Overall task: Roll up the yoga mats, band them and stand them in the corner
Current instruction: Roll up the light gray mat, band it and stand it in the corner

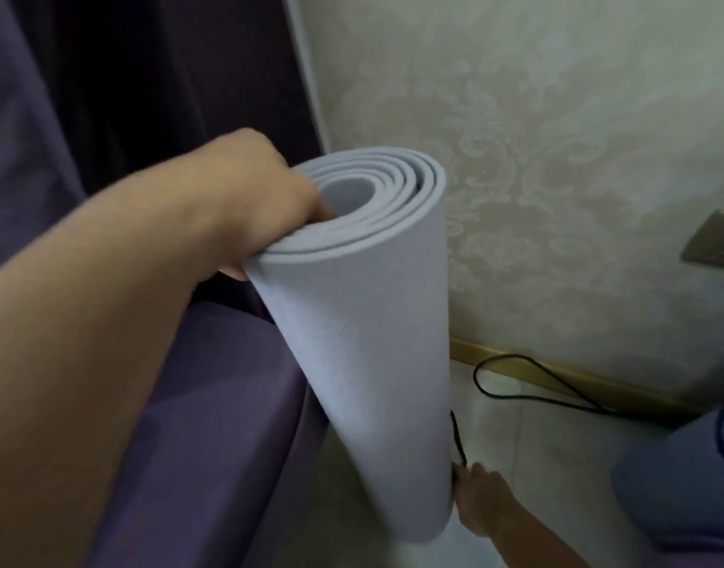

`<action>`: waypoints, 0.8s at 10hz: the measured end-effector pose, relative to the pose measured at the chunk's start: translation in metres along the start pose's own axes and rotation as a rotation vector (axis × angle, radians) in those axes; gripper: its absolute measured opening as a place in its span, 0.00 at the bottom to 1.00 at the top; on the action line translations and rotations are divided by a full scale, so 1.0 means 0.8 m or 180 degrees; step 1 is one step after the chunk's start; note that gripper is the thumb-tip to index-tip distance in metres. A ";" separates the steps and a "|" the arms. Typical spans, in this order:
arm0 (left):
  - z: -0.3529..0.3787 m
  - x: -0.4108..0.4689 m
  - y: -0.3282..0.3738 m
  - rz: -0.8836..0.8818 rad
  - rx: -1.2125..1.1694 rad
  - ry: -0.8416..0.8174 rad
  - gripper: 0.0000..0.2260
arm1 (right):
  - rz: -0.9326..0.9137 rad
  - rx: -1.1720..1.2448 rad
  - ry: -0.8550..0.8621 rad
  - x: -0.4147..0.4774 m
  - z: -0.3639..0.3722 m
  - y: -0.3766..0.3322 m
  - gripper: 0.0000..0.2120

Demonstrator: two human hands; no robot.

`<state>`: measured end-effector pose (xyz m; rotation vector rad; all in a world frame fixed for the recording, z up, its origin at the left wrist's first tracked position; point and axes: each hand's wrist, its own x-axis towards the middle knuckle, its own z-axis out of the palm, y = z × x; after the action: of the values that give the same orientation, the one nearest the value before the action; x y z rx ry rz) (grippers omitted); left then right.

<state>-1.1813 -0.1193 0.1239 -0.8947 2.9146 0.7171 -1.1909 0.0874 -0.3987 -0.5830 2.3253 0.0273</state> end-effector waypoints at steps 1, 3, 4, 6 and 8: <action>-0.005 0.011 -0.001 0.0072 -0.0013 -0.0131 0.15 | -0.0164 -0.0276 0.0951 -0.002 0.000 -0.009 0.27; -0.009 0.015 -0.010 0.0080 -0.0167 -0.0243 0.13 | -0.0024 -0.0214 0.0144 -0.027 -0.010 -0.005 0.23; -0.009 0.019 -0.015 0.0137 -0.0198 -0.0237 0.12 | 0.0033 0.0048 -0.0028 -0.038 -0.038 -0.006 0.23; -0.009 0.031 -0.013 0.0098 -0.0243 -0.0342 0.11 | -0.0042 0.0178 0.0059 -0.026 -0.070 -0.001 0.23; -0.007 0.036 -0.010 0.0146 -0.0187 -0.0366 0.08 | -0.0018 0.0113 0.0209 -0.024 -0.084 -0.009 0.19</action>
<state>-1.2007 -0.1430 0.1219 -0.7657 2.8352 0.8319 -1.2195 0.0760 -0.3352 -0.5808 2.3827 -0.0361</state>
